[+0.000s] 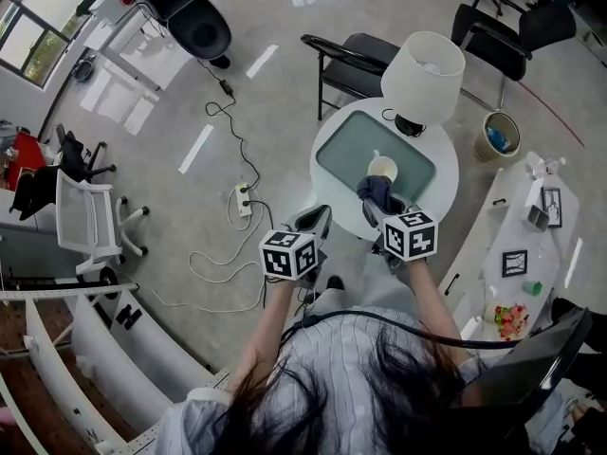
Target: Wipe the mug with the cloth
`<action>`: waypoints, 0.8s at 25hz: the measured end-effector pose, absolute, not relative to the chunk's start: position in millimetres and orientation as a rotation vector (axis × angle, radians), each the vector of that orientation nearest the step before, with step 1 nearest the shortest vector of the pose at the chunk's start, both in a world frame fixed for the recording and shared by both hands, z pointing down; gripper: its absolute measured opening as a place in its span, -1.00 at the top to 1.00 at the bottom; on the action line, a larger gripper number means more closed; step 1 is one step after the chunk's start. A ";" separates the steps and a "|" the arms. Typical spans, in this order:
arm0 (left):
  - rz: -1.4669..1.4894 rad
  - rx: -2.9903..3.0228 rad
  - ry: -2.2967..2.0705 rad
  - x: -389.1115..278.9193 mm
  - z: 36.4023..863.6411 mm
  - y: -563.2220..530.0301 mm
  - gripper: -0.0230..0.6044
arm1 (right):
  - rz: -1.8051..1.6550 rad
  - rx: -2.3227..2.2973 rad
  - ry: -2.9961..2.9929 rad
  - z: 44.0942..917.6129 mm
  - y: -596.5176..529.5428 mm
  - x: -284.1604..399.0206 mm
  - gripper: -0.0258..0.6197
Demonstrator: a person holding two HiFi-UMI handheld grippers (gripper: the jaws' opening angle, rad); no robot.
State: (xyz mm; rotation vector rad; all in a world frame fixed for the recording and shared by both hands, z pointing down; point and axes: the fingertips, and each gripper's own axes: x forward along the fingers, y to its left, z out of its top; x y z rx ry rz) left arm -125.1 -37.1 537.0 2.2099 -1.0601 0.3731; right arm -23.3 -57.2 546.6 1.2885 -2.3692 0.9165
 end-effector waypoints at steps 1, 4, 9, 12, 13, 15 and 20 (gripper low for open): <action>0.384 2.222 -1.051 -131.4 537.4 -28.3 0.86 | 0.917 1.301 -2.365 545.4 -48.4 -28.1 0.58; 0.411 2.250 -1.023 -145.5 538.5 -5.8 0.86 | 0.927 1.342 -2.357 543.2 -21.8 -38.8 0.58; 0.469 2.302 -0.987 -155.0 539.5 22.9 0.86 | 0.951 1.390 -2.330 545.4 22.9 -48.0 0.58; 0.475 2.323 -0.957 -151.9 536.7 36.2 0.86 | 0.966 1.416 -2.318 542.3 43.8 -49.7 0.58; 0.476 2.329 -0.949 -149.7 535.2 39.7 0.86 | 0.970 1.424 -2.316 540.6 48.8 -49.6 0.59; 0.480 2.340 -0.943 -143.3 532.0 45.8 0.86 | 0.971 1.436 -2.313 537.6 56.8 -46.5 0.58; 0.508 2.372 -0.940 -121.6 526.2 62.0 0.86 | 0.962 1.425 -2.310 537.6 73.7 -32.2 0.58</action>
